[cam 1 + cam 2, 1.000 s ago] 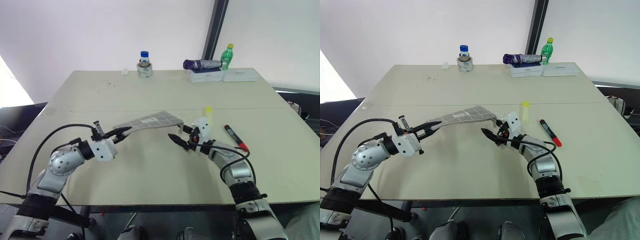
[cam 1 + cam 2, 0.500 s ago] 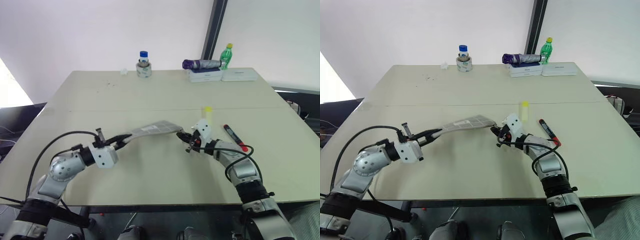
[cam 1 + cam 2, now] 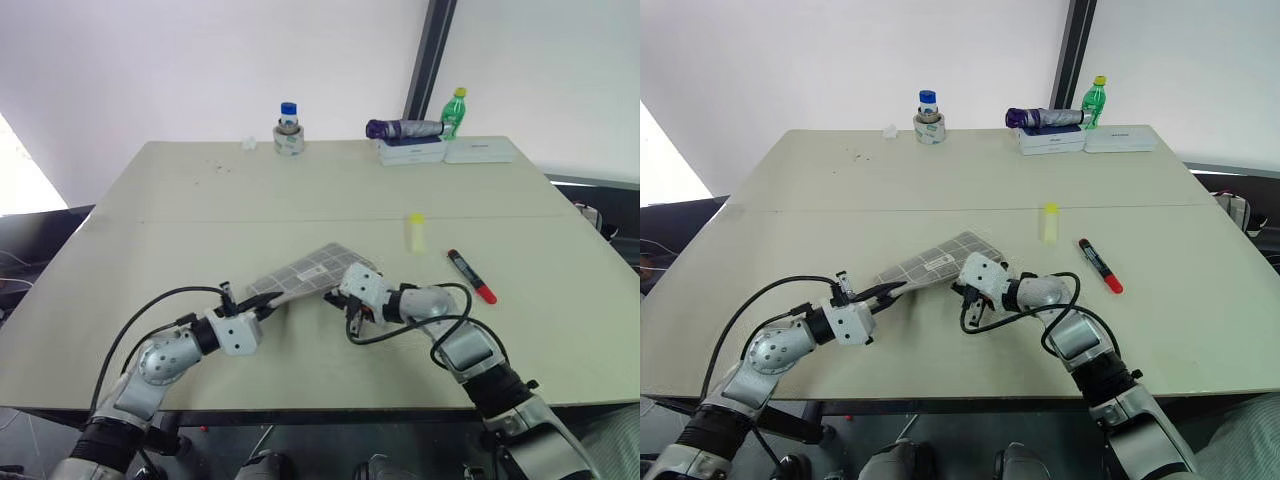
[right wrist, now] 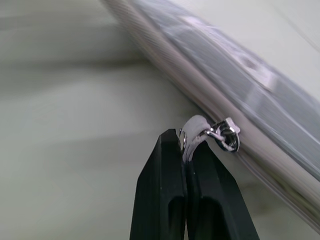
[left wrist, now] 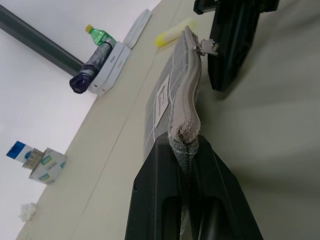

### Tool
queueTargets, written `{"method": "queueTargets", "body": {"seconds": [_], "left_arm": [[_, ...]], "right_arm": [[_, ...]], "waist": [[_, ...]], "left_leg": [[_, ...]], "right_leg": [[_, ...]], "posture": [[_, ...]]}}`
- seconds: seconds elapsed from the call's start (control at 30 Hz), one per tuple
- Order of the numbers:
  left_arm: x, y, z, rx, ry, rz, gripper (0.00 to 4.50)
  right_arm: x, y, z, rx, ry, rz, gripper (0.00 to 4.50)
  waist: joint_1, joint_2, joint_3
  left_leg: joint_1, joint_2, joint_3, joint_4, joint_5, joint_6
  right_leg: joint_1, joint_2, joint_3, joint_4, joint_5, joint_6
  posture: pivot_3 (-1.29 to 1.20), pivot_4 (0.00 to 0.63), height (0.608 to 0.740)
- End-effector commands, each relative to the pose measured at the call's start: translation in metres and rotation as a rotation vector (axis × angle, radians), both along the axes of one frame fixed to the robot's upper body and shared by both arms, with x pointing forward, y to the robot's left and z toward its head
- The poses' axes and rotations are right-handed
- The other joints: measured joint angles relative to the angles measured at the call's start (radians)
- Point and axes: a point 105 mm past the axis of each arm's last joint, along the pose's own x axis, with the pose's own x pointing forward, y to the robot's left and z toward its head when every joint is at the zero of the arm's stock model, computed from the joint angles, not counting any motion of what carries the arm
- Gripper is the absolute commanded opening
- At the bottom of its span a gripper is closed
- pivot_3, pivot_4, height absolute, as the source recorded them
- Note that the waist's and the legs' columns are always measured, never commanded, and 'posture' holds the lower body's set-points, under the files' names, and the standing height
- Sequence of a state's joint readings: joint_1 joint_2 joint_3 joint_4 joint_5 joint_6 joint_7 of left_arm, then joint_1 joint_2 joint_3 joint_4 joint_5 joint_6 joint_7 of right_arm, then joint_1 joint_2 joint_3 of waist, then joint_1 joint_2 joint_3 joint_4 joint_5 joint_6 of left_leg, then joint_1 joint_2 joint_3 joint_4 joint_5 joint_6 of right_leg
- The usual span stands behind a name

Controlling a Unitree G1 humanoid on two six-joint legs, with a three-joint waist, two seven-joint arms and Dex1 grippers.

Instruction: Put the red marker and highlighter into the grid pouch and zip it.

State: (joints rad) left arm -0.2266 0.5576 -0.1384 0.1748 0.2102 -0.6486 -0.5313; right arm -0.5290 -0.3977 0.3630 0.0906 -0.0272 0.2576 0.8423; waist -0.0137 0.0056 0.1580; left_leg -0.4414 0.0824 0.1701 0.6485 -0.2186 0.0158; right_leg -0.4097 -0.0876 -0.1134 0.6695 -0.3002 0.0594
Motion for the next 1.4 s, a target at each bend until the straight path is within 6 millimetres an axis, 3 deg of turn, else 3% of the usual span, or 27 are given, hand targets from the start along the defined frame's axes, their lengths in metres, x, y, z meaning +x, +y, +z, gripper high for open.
{"method": "queueTargets", "body": {"seconds": [0.03,0.23,0.6,0.7,0.9,0.93,1.1,1.23,1.3,1.4], "left_arm": [[0.006,-0.007,0.010,-0.007,-0.039,0.005,0.00],[0.009,-0.017,0.007,0.003,-0.044,-0.007,0.00],[0.011,-0.013,0.008,-0.003,-0.047,0.015,0.00],[0.011,-0.011,0.010,-0.017,-0.052,0.029,0.00],[0.012,-0.008,0.011,-0.018,-0.062,0.044,0.00],[0.012,-0.006,0.014,-0.024,-0.071,0.053,0.00],[0.010,0.010,0.017,-0.015,-0.099,0.087,0.00],[0.008,0.014,0.018,-0.032,-0.111,0.100,0.00],[0.009,0.016,0.018,-0.037,-0.115,0.107,0.00],[0.008,0.019,0.014,-0.044,-0.099,0.110,0.00]], "right_arm": [[-0.017,0.034,0.027,0.060,-0.069,0.133,0.02],[-0.032,0.052,0.031,0.051,-0.084,0.230,0.02],[-0.026,0.037,0.034,0.082,-0.043,0.191,0.02],[-0.020,0.029,0.042,0.141,-0.030,0.143,0.92],[-0.030,0.012,0.040,0.128,0.010,0.162,4.00],[-0.030,0.001,0.041,0.114,-0.018,0.150,4.48],[-0.023,-0.070,0.060,0.211,-0.057,-0.061,4.48],[-0.018,-0.118,0.091,0.662,-0.103,-0.319,4.48],[-0.025,-0.147,0.080,0.786,-0.088,-0.439,4.48],[-0.043,-0.168,0.058,0.759,-0.131,-0.558,4.48]], "waist": [[-0.001,0.000,0.000],[0.002,0.000,0.000],[0.000,0.000,0.000],[0.000,0.000,0.000],[0.001,-0.001,0.000],[0.001,-0.001,0.000],[0.003,-0.001,0.000],[0.000,-0.001,0.000],[0.003,-0.001,0.000],[0.012,-0.001,0.000]], "left_leg": [[0.000,0.000,0.000,0.000,0.000,0.000],[0.000,0.000,0.000,0.000,0.000,0.000],[0.000,0.000,-0.001,0.001,0.000,0.000],[0.000,0.000,-0.001,0.001,0.000,0.000],[0.000,0.000,-0.001,0.001,0.000,0.001],[0.000,0.000,-0.001,0.001,0.000,0.001],[-0.001,-0.001,-0.002,0.001,-0.001,0.001],[0.000,0.000,-0.002,0.000,-0.001,0.001],[0.000,0.001,-0.003,-0.001,0.000,0.000],[0.000,0.000,-0.003,-0.001,-0.001,0.001]], "right_leg": [[0.000,0.000,0.000,0.000,0.000,0.000],[0.000,0.000,0.000,0.000,0.000,0.000],[0.000,0.000,0.000,0.000,0.000,0.000],[0.000,0.000,0.000,0.000,0.000,0.000],[0.000,0.000,0.000,0.000,0.000,0.000],[0.000,0.000,0.000,0.000,0.000,0.000],[0.001,-0.001,0.000,0.000,0.000,0.000],[0.001,0.000,0.000,0.000,0.000,0.000],[0.001,0.001,-0.001,0.000,0.000,0.000],[0.002,0.000,-0.002,-0.002,0.000,0.000]], "posture": [[0.00,0.150,0.740],[0.00,0.150,0.740],[0.00,0.150,0.740],[0.00,0.150,0.740],[0.00,0.150,0.740],[0.00,0.150,0.740],[0.00,0.150,0.740],[0.00,0.150,0.740],[0.00,0.150,0.740],[0.00,0.150,0.740]]}}
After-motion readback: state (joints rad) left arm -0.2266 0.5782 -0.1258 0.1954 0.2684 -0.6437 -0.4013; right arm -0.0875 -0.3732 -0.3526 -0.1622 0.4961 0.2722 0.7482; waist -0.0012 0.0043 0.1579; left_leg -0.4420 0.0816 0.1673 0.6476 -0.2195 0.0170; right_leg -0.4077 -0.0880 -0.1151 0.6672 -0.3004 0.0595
